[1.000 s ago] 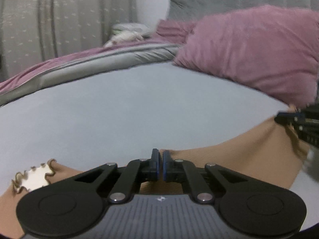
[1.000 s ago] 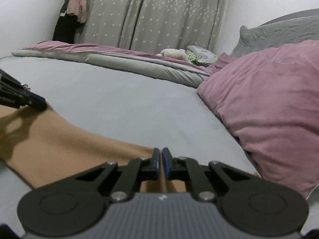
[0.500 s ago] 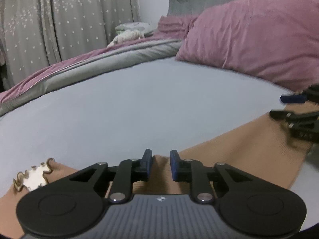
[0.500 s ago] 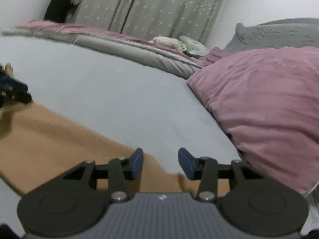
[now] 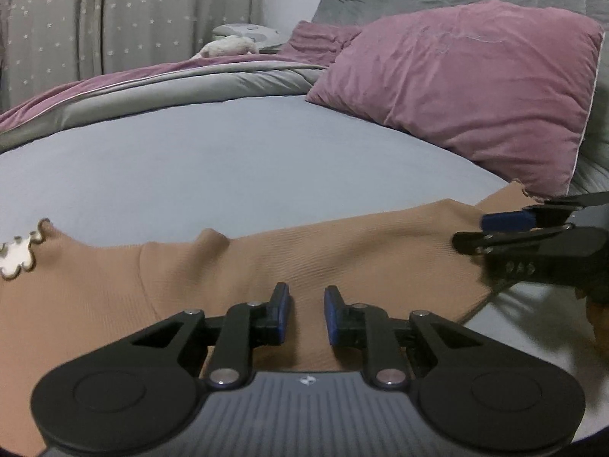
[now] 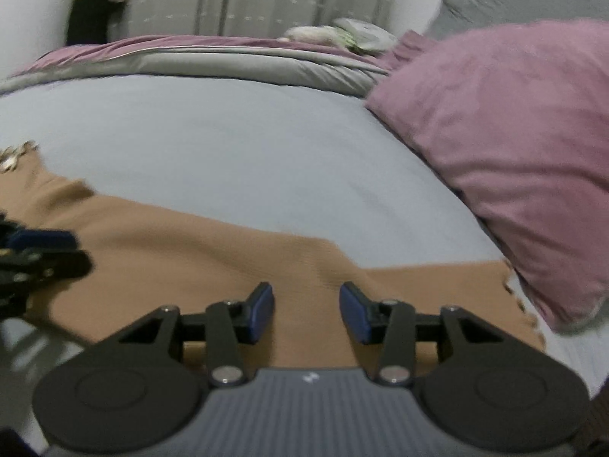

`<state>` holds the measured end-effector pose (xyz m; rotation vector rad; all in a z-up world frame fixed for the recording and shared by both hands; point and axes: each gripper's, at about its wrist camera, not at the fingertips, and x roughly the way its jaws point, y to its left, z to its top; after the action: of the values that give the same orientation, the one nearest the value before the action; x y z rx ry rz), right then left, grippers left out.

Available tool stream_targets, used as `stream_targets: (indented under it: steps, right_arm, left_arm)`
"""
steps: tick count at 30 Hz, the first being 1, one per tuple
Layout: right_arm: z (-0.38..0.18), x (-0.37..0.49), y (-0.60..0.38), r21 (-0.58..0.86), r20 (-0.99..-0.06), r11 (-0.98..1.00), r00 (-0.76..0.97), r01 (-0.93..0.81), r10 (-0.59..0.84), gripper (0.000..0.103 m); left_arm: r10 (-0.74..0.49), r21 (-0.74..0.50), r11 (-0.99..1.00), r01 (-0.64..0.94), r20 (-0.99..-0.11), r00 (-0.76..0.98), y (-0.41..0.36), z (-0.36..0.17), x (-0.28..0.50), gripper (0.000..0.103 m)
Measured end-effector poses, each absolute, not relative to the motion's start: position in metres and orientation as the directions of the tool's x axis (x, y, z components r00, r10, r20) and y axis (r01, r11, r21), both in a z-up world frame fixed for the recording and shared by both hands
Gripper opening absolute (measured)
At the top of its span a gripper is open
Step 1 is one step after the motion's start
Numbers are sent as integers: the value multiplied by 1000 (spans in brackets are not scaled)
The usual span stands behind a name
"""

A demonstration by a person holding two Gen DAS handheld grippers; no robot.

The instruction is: Fold clothes

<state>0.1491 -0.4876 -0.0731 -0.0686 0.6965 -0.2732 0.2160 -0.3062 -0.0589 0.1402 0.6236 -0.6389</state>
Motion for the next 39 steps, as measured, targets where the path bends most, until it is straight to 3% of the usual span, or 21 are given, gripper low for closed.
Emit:
stream_targets:
  steps: [3, 4, 6, 7, 9, 14, 21, 22, 25, 26, 32, 37, 39]
  right_arm:
    - [-72, 145, -516, -125, -620, 945, 720, 301, -311, 41]
    - [-73, 143, -528, -97, -620, 943, 722, 320, -308, 52]
    - [-74, 139, -550, -38, -619, 934, 725, 356, -301, 54]
    - [-73, 136, -560, 11, -620, 928, 730, 373, -286, 51]
    - [-69, 136, -568, -53, -595, 892, 703, 449, -389, 39]
    - [-60, 123, -600, 64, -571, 847, 715, 528, -403, 40]
    - [-76, 142, -612, 37, -584, 831, 686, 555, -433, 43]
    - [-78, 143, -612, 31, -582, 835, 689, 549, -432, 40]
    - [-81, 143, -607, 22, -574, 852, 705, 522, -417, 10]
    - [-80, 141, -605, 12, -562, 851, 708, 525, -428, 8]
    - [-67, 135, -595, -88, -433, 802, 703, 591, -565, 7]
    - [-86, 152, -605, -119, -537, 799, 639, 589, -551, 9]
    - [-85, 153, -604, -134, -535, 792, 630, 595, -564, 13]
  left_arm:
    - [-507, -60, 808, 586, -577, 640, -308, -62, 213, 19]
    - [-504, -59, 811, 582, -575, 644, -309, -63, 212, 19]
    - [-500, -56, 815, 577, -572, 651, -310, -65, 210, 19]
    - [-499, -53, 815, 577, -571, 652, -311, -65, 210, 19]
    - [-498, -51, 816, 576, -570, 654, -311, -66, 210, 19]
    - [-495, -45, 816, 576, -569, 657, -312, -67, 210, 19]
    - [-486, -26, 818, 575, -568, 665, -315, -68, 208, 19]
    - [-485, -26, 818, 575, -568, 665, -315, -68, 208, 19]
    - [-485, -24, 817, 575, -568, 665, -314, -68, 208, 19]
    - [-485, -23, 817, 575, -568, 665, -314, -68, 208, 19]
    - [-485, -24, 818, 575, -567, 666, -313, -69, 208, 19]
    - [-484, -23, 818, 575, -567, 666, -314, -69, 208, 19]
    - [-483, -21, 818, 575, -567, 667, -314, -69, 208, 19]
